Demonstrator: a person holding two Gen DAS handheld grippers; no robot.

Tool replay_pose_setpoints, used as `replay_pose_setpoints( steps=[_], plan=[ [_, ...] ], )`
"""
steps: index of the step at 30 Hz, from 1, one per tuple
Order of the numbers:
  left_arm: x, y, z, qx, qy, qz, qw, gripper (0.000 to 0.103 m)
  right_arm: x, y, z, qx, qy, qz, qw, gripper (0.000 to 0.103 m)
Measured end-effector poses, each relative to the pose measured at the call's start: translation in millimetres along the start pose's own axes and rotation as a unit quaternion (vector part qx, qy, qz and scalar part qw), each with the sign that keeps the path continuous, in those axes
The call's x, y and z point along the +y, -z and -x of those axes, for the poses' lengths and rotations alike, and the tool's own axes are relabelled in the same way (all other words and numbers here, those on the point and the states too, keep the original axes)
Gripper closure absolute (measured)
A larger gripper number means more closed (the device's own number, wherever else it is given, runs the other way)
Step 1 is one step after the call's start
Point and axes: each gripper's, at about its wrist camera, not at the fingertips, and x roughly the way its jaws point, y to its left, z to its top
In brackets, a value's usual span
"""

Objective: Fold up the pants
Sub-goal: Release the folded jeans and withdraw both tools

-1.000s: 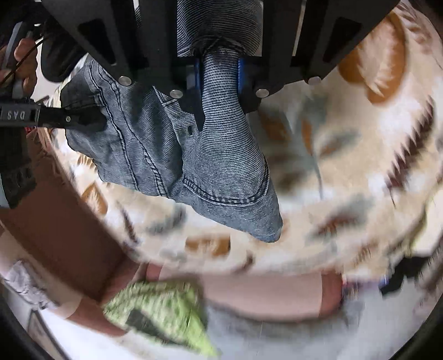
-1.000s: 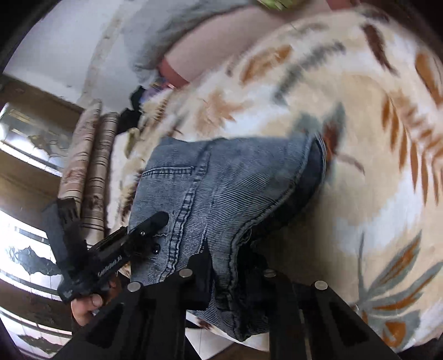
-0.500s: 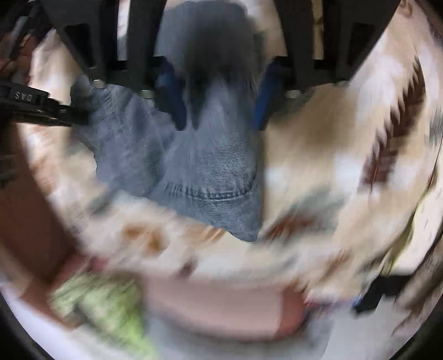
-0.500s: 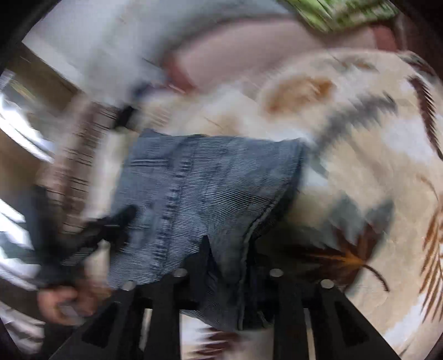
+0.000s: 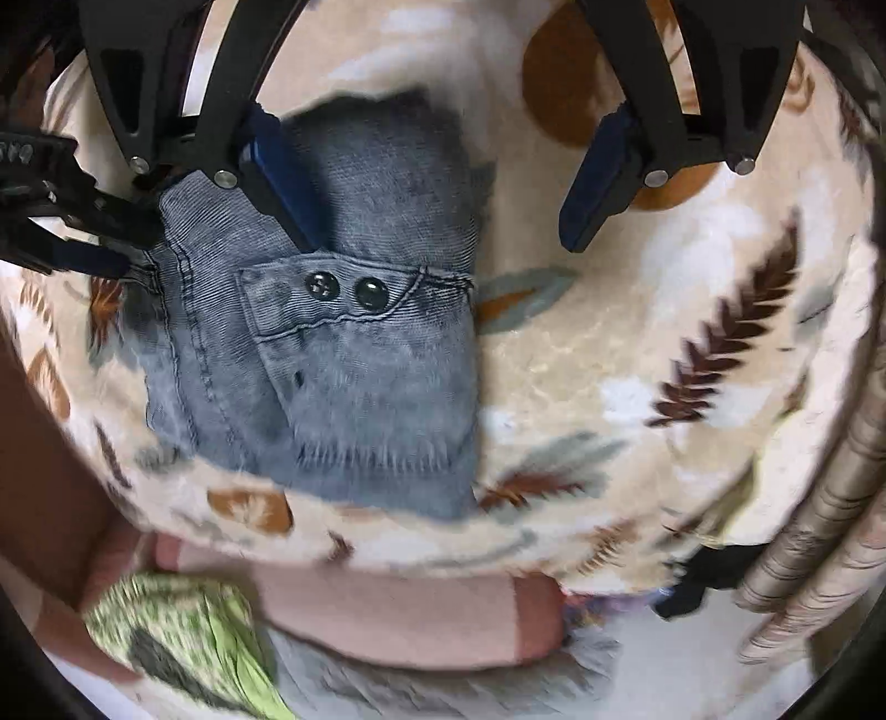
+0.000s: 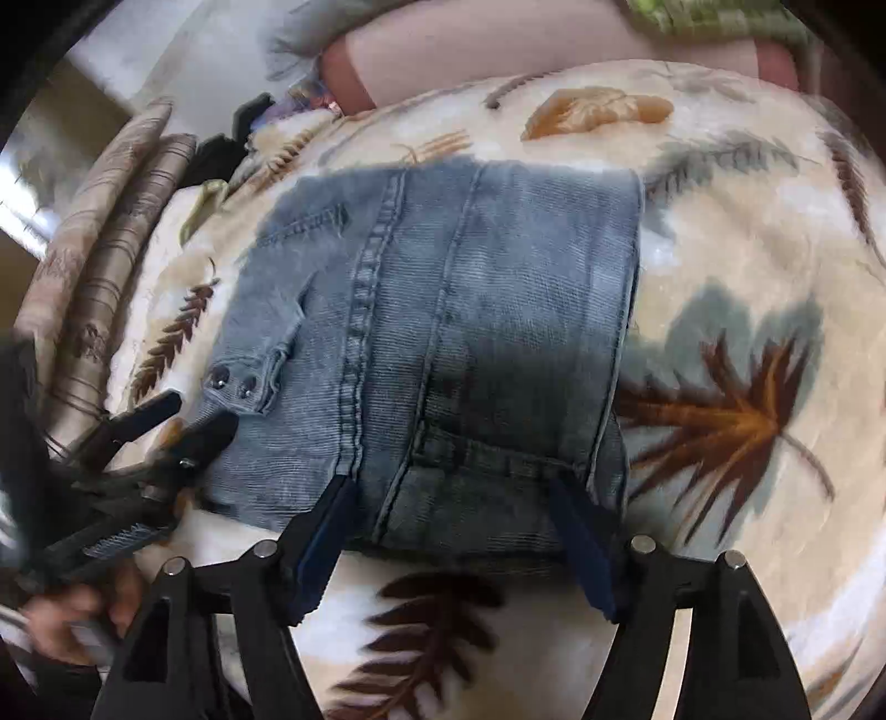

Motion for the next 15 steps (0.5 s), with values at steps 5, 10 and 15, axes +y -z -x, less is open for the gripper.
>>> replay_pose_setpoints(
  steps=[5, 10, 15],
  plan=[
    [-15, 1, 66, -0.076, -0.021, -0.028, 0.9965, 0.015, 21, 3, 73, -0.069, 0.068, 0.063, 0.993, 0.003],
    [-32, 4, 98, -0.100, 0.000, -0.007, 0.9950, 0.003, 19, 16, 119, -0.090, 0.127, 0.074, 0.985, 0.000],
    [-48, 5, 102, -0.086, -0.009, -0.003, 0.9962, 0.003, 12, 30, 137, -0.086, 0.136, 0.071, 0.984, 0.000]
  ],
)
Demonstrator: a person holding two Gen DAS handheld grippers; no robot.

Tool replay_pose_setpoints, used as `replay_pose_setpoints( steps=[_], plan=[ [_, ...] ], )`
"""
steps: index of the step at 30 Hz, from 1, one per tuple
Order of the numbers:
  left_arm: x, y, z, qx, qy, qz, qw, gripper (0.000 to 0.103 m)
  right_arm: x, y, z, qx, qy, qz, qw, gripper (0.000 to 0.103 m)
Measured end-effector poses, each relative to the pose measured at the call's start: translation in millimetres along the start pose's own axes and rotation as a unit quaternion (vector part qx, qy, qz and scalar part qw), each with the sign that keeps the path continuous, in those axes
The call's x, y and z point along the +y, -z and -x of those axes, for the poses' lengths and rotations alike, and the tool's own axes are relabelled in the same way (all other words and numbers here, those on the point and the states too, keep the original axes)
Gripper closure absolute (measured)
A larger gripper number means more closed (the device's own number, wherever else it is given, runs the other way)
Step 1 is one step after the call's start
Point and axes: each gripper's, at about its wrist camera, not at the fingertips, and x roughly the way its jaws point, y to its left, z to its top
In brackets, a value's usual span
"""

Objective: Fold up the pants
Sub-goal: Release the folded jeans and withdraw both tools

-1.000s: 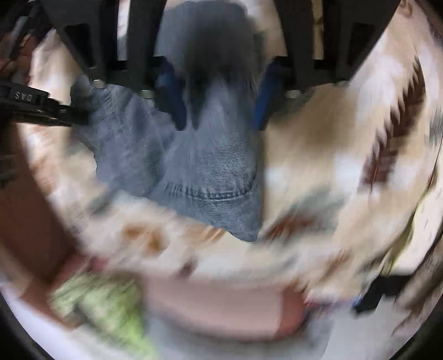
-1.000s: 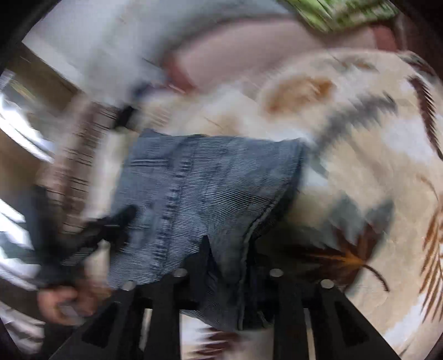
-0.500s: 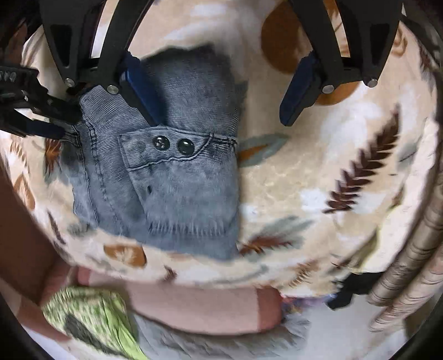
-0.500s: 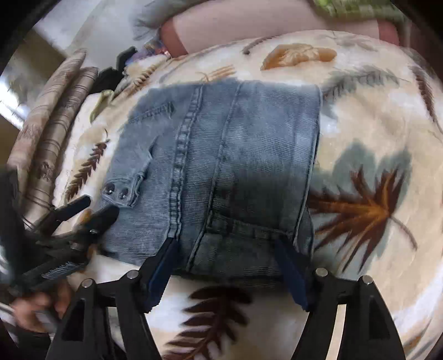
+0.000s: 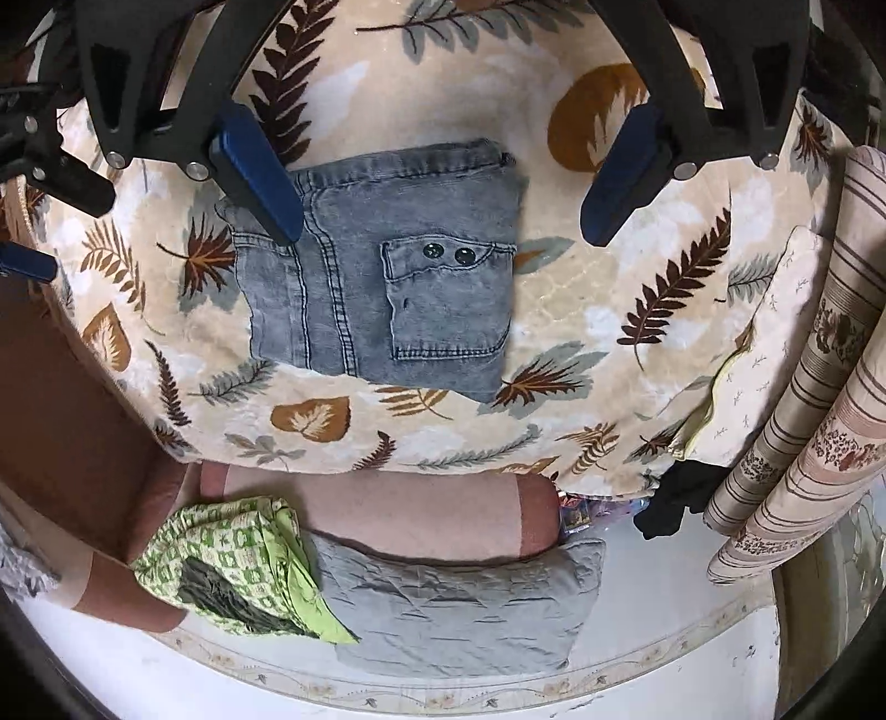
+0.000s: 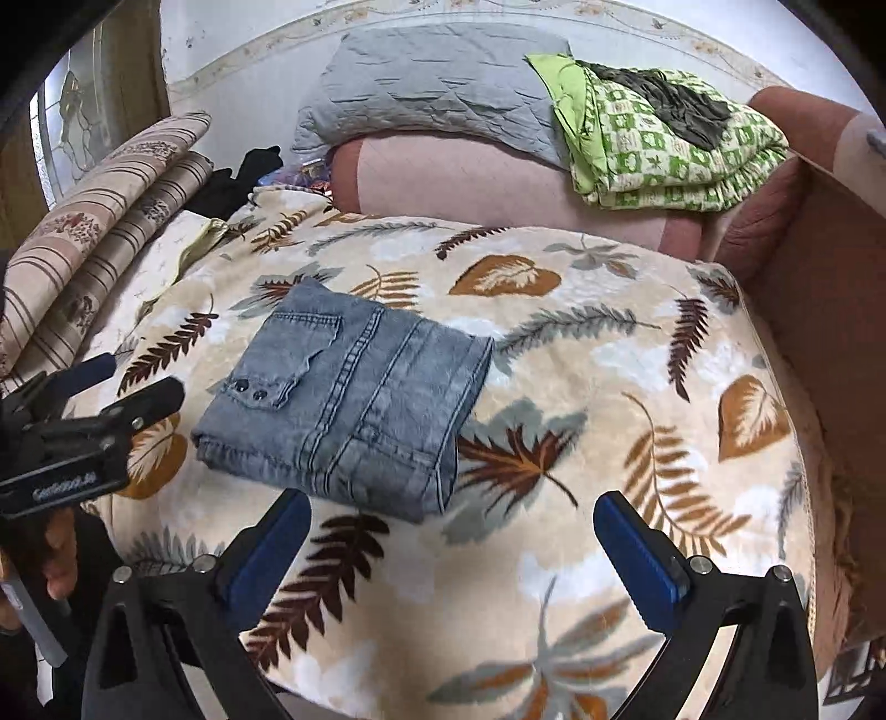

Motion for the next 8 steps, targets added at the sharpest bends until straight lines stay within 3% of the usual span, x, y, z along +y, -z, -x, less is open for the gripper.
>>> replay_pose_setpoints(
  steps=[8],
  plan=[
    [-5.5, 1.0, 1.6, 0.003, 0.013, -0.006, 0.9999, 0.000, -3.1, 6.5, -2.9, 0.009, -0.014, -0.017, 1.000, 0.000]
  ],
)
